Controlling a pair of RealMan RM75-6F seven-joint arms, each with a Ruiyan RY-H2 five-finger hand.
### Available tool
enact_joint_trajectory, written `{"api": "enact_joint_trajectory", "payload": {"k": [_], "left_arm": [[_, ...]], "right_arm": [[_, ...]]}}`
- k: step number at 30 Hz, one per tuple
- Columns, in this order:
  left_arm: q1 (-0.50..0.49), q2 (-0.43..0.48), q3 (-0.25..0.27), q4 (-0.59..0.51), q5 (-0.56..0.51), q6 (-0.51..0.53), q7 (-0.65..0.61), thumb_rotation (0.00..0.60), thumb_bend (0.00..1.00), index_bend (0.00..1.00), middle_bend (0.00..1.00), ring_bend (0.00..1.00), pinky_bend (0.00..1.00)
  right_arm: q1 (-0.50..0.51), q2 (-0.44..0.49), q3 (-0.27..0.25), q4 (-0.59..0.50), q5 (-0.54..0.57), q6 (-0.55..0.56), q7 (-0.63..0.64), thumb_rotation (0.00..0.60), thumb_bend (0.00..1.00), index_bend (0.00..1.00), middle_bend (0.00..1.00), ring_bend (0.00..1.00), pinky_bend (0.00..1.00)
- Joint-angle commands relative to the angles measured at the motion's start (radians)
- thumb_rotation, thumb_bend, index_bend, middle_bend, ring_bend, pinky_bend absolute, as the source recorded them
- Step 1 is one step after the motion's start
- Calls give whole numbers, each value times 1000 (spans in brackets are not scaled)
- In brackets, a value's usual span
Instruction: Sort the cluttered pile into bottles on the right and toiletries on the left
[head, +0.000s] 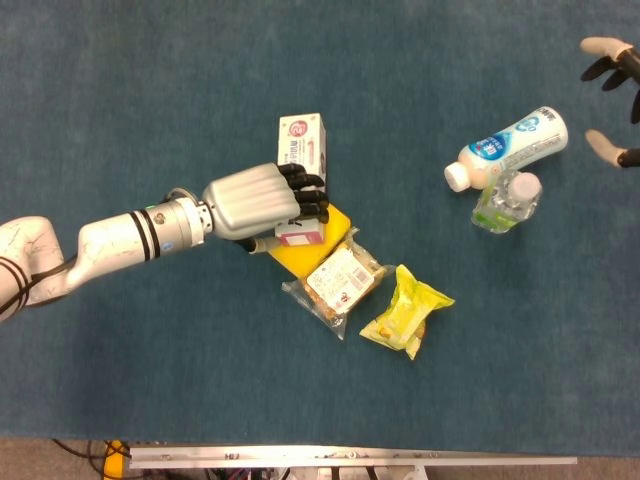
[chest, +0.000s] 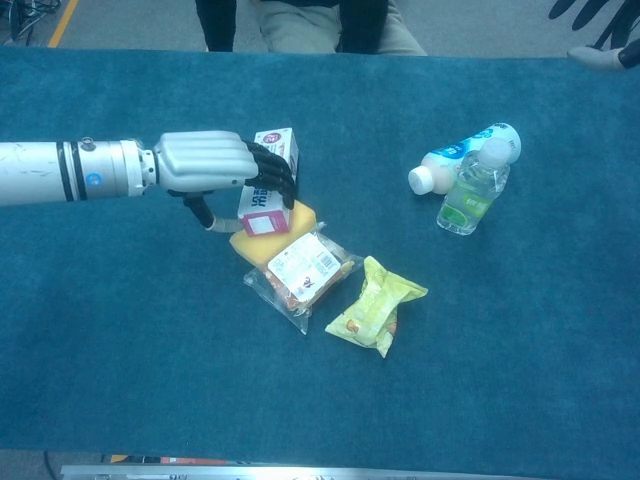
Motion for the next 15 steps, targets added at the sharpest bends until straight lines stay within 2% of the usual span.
{"api": "enact_joint_trajectory", "payload": {"k": [1, 7, 15], "left_arm": [[3, 7, 1, 0, -3, 4, 0, 600, 426, 447, 368, 427, 598], [21, 43, 10, -5, -10, 17, 12, 600, 427, 455, 381, 428, 604], [81, 140, 31, -19, -43, 42, 40, 600, 427, 455, 387, 429, 604]], "right_arm": [[0, -1, 1, -1, 0, 1, -2, 600, 278, 162, 337, 346, 553], [2, -4, 5, -6, 4, 1, -6, 600, 278, 162, 337, 346, 553], [10, -16, 8, -8, 4, -3, -10, 600, 278, 162, 338, 346, 553]]}}
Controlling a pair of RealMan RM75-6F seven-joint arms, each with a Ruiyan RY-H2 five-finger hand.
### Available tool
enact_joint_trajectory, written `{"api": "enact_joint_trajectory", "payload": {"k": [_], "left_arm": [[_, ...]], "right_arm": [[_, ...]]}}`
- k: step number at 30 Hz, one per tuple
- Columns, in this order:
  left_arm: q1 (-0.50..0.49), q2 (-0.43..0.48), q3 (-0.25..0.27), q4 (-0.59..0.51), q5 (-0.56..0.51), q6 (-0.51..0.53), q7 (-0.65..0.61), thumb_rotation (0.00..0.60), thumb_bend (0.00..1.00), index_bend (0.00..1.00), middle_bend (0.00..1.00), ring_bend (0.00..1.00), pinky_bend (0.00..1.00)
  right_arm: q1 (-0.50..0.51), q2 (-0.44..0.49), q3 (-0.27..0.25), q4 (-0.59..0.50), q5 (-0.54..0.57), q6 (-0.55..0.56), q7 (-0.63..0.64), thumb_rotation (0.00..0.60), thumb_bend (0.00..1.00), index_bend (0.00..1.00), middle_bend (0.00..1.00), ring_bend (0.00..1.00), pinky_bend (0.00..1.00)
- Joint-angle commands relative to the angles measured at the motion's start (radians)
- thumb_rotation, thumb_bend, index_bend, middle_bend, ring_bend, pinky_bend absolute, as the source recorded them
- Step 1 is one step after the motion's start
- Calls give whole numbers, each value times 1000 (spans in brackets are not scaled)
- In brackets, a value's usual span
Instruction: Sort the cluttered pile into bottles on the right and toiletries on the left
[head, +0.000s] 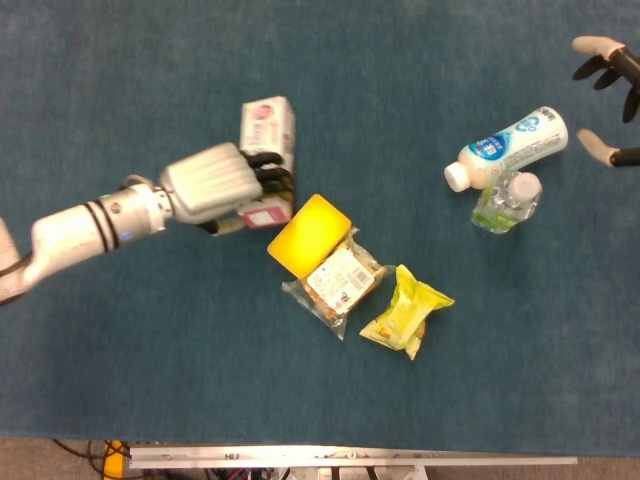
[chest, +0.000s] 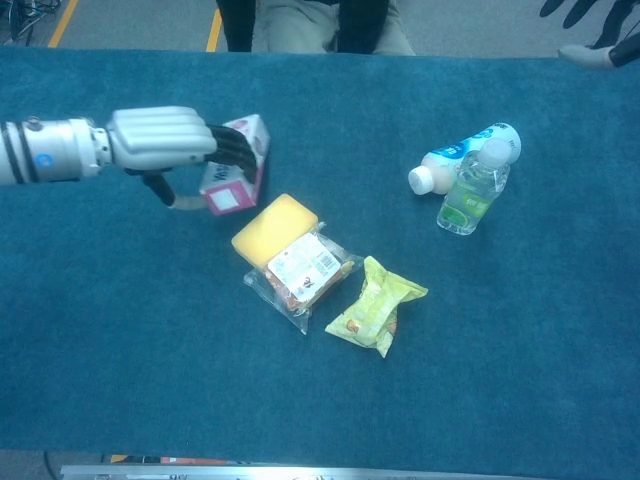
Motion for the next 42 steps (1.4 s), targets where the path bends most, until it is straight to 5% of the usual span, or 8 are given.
{"api": "enact_joint_trajectory", "payload": {"k": [1, 17, 20, 26, 33, 42], "left_arm": [[33, 43, 14, -8, -18, 9, 14, 600, 427, 455, 387, 429, 604], [174, 170, 76, -38, -61, -16, 75, 600, 427, 449, 383, 425, 601], [170, 187, 74, -66, -66, -43, 82, 600, 428, 376, 331, 369, 551], [145, 230, 52, -160, -73, -86, 117, 600, 427, 147, 143, 157, 382], [126, 270, 24, -241, -87, -127, 158, 600, 427, 96, 67, 72, 267], [125, 280, -37, -314, -105, -106, 171, 600, 417, 93, 64, 68, 255]], "right_arm": [[3, -5, 1, 1, 0, -2, -1, 600, 278, 162, 337, 346, 553], [13, -29, 0, 10, -12, -10, 15, 600, 276, 162, 337, 346, 553], [14, -29, -1, 9, -15, -9, 16, 600, 276, 162, 337, 346, 553], [8, -20, -1, 2, -16, 0, 20, 600, 276, 162, 338, 346, 553], [-2, -9, -4, -1, -19, 8, 28, 600, 277, 162, 337, 346, 553], [-3, -9, -7, 3, -30, 10, 39, 600, 276, 162, 337, 346, 553]]}}
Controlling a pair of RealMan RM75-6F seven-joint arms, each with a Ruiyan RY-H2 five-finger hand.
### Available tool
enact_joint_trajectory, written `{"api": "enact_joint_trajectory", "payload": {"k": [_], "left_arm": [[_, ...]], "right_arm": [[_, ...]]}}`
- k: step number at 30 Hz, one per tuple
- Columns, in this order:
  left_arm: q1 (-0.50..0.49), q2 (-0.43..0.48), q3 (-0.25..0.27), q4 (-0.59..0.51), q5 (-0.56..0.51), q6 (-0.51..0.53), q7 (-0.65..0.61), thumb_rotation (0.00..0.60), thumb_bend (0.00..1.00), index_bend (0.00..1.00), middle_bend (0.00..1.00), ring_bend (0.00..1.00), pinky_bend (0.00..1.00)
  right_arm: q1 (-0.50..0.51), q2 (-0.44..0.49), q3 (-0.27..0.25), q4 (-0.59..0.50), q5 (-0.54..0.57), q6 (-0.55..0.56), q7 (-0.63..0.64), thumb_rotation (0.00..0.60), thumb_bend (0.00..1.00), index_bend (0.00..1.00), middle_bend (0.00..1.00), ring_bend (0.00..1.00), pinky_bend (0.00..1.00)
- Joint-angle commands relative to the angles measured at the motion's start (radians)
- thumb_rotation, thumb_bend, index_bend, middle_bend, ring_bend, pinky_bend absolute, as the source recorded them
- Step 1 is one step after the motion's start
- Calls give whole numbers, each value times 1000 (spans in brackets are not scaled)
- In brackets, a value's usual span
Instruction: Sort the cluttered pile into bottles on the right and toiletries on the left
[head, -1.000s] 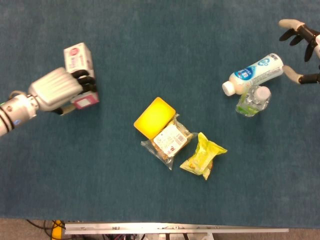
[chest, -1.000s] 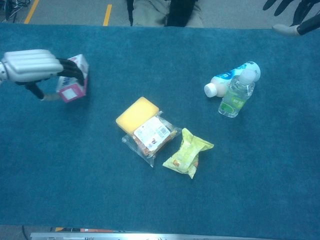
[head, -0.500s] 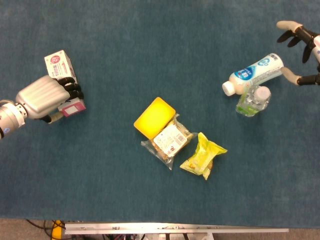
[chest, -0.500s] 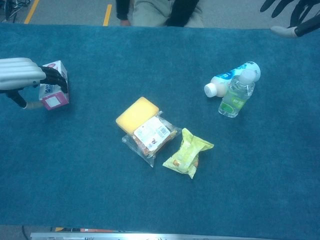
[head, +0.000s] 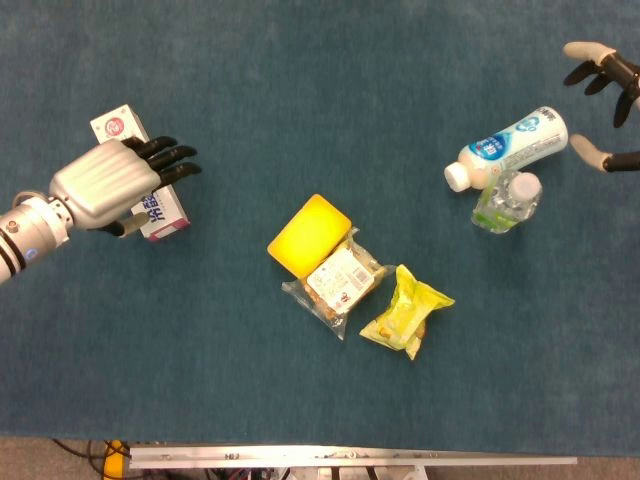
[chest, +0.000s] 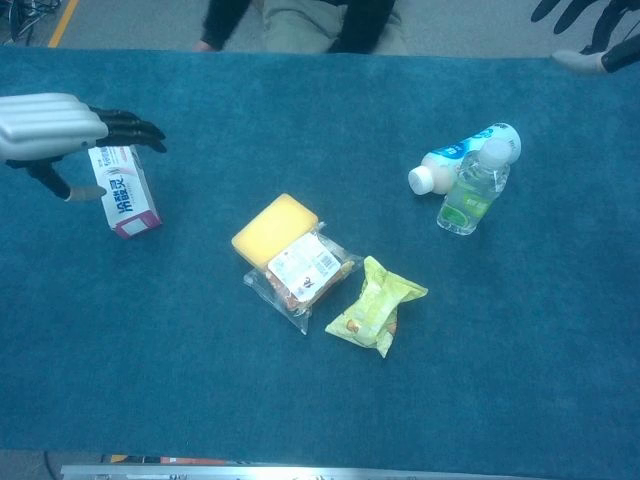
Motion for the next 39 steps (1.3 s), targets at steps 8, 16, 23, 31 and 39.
{"api": "enact_joint_trajectory", "payload": {"k": [8, 16, 23, 31, 39], "left_arm": [[-51, -14, -46, -123, 3, -89, 98, 600, 407, 93, 52, 65, 243], [-85, -79, -76, -158, 23, -127, 138, 600, 378, 78, 40, 60, 228], [-132, -162, -96, -121, 48, -158, 107, 600, 379, 77, 31, 52, 216], [-174, -242, -107, -55, 41, -212, 105, 600, 378, 86, 30, 50, 215], [-198, -300, -122, 10, 7, -243, 82, 600, 378, 88, 30, 49, 215]], "right_arm": [[1, -4, -6, 5, -14, -2, 14, 600, 276, 162, 337, 346, 553], [-4, -1, -11, 12, -23, 4, 29, 600, 277, 162, 337, 346, 553], [-5, 1, -13, 13, -28, 4, 36, 600, 276, 162, 337, 347, 553], [-10, 6, -17, 21, -25, 5, 45, 600, 276, 162, 337, 347, 553], [-14, 12, -16, 24, -21, 7, 48, 600, 276, 162, 337, 347, 553]]}}
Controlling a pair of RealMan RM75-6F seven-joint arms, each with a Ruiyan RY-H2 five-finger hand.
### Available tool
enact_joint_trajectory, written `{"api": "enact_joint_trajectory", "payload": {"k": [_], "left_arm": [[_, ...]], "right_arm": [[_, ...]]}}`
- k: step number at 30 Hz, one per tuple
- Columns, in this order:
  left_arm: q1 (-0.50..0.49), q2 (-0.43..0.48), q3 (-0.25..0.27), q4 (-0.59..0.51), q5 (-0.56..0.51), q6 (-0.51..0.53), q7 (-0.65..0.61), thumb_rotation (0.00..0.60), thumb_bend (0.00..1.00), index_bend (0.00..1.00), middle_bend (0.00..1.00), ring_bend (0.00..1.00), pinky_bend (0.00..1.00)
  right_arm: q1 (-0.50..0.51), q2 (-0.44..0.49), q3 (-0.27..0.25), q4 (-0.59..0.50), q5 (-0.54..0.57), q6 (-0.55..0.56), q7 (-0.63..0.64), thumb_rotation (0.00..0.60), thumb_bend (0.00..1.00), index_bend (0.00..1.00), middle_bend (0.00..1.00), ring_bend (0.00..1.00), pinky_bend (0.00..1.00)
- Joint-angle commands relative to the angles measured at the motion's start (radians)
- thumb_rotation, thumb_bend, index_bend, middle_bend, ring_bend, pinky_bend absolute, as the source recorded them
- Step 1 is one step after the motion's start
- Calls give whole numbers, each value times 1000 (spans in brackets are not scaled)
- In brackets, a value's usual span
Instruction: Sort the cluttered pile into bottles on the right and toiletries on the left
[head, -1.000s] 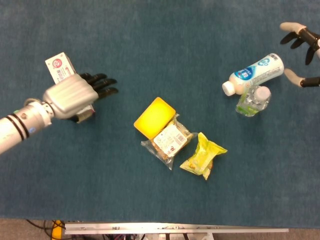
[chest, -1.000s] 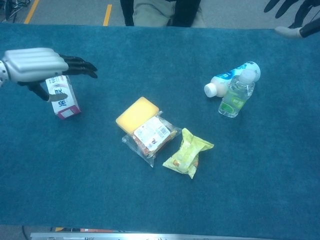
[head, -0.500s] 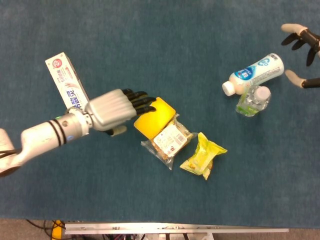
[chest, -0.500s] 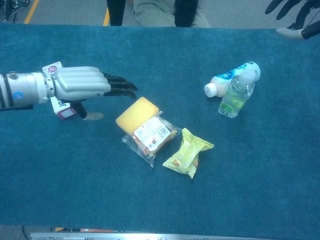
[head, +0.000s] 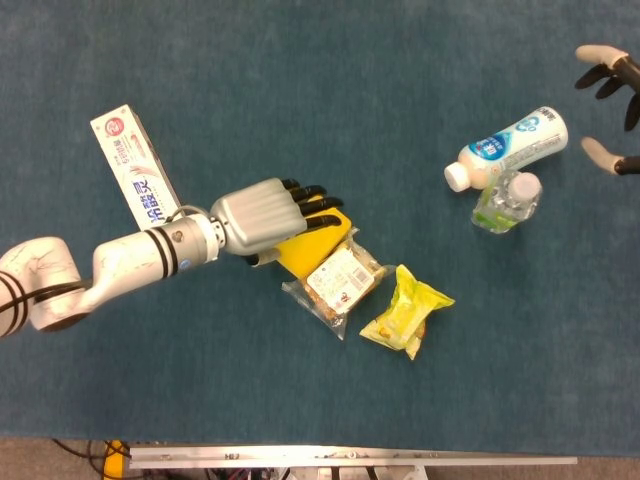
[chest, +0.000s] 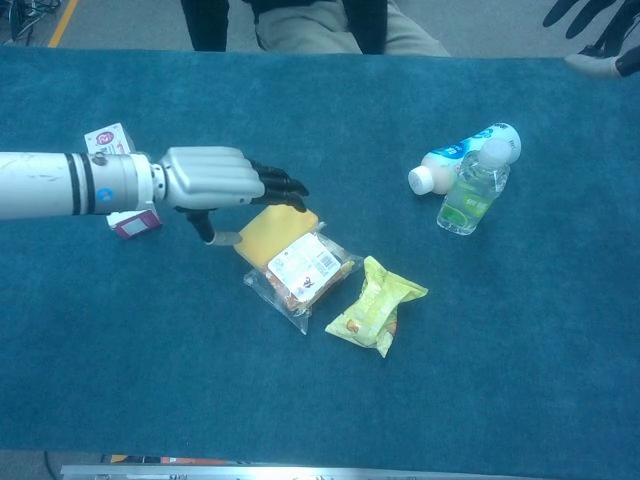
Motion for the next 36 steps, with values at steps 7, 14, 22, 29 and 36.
{"api": "enact_joint_trajectory", "payload": {"k": [7, 14, 22, 29, 36], "left_arm": [[-23, -46, -7, 52, -35, -41, -6, 600, 379, 88, 20, 45, 215], [-31, -55, -1, 61, -57, -71, 17, 600, 373, 56, 0, 2, 190], [-40, -17, 3, 21, -94, -116, 61, 600, 340, 0, 0, 0, 163], [-41, 7, 0, -21, -125, -142, 107, 600, 310, 0, 0, 0, 139], [-45, 15, -7, -60, -144, -157, 139, 600, 294, 0, 0, 0, 135]], "right_arm": [[1, -1, 0, 8, 0, -4, 7, 600, 277, 162, 337, 347, 553], [3, -3, 0, 14, 0, -7, 11, 600, 276, 162, 338, 347, 553], [4, -3, 2, 14, 3, -7, 10, 600, 277, 162, 337, 348, 553], [4, -5, 2, 14, 4, -6, 8, 600, 277, 162, 337, 349, 553], [1, -1, 3, 12, 4, -3, 12, 600, 276, 162, 337, 351, 553]]}}
